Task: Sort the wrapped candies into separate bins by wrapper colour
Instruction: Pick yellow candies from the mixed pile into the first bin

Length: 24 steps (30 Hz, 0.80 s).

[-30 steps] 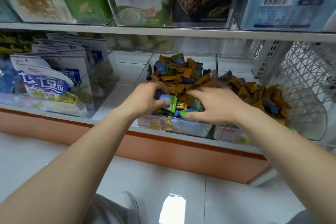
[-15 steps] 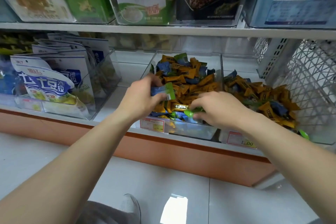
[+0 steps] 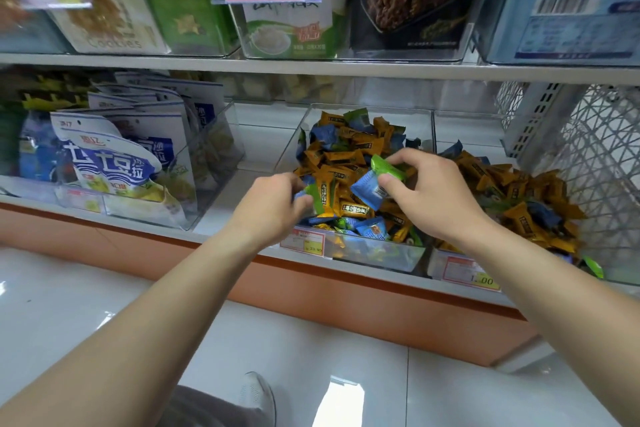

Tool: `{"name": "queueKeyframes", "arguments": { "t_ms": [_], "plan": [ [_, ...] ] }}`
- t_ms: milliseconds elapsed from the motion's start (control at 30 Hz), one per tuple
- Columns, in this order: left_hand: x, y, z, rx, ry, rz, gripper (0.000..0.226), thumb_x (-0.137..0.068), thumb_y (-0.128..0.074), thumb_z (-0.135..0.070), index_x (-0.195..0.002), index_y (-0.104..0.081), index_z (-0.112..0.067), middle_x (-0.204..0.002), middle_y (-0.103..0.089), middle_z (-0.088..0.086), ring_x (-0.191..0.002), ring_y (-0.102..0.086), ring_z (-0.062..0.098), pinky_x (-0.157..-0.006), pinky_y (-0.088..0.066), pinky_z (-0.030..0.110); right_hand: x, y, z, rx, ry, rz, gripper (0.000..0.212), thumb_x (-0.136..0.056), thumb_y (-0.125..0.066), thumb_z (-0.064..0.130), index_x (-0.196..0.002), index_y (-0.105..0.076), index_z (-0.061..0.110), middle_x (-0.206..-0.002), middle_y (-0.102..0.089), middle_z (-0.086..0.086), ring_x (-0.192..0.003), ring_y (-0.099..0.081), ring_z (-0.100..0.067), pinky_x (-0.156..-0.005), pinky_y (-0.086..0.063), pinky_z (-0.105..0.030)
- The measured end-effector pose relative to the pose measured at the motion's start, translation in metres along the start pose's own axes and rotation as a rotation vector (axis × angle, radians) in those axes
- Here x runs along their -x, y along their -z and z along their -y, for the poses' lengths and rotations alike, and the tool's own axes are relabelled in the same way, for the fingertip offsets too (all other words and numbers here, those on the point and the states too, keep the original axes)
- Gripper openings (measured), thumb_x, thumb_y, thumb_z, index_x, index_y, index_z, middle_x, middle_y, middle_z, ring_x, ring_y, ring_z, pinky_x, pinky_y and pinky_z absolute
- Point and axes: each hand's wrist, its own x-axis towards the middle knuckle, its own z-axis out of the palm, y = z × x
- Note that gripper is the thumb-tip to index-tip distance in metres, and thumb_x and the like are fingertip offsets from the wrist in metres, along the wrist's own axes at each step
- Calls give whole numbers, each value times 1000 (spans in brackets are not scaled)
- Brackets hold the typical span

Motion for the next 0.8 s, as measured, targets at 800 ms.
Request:
{"name": "queueKeyframes", "arguments": {
  "t_ms": [800],
  "plan": [
    [3, 17, 13, 334, -14, -97, 27, -81, -80, -34, -97, -61, -23, -82, -69, -7, -72, -64, 2, -59, -47, 15, -3, -4, -2, -194, -87, -32, 14, -92, -64, 38, -105, -63, 36, -97, -60, 28, -84, -63, -2, -77, -51, -21]
  ]
}}
